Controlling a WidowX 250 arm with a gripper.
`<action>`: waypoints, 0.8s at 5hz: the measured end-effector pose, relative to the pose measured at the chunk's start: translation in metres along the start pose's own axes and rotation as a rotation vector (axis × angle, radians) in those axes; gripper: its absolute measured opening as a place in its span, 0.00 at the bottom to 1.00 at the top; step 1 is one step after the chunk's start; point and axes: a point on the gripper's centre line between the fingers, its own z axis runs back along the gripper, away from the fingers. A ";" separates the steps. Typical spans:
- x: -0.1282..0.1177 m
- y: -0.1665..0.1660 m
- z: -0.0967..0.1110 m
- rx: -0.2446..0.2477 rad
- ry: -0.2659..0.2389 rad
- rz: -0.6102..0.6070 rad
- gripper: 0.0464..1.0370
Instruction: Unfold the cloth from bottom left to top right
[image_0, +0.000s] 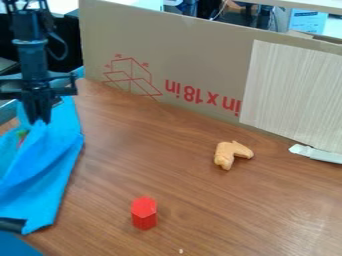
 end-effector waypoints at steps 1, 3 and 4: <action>0.000 -0.019 -0.005 0.016 0.007 0.012 0.04; -0.003 -0.067 -0.012 0.036 -0.028 0.009 0.04; -0.006 -0.093 -0.017 0.054 -0.011 0.014 0.04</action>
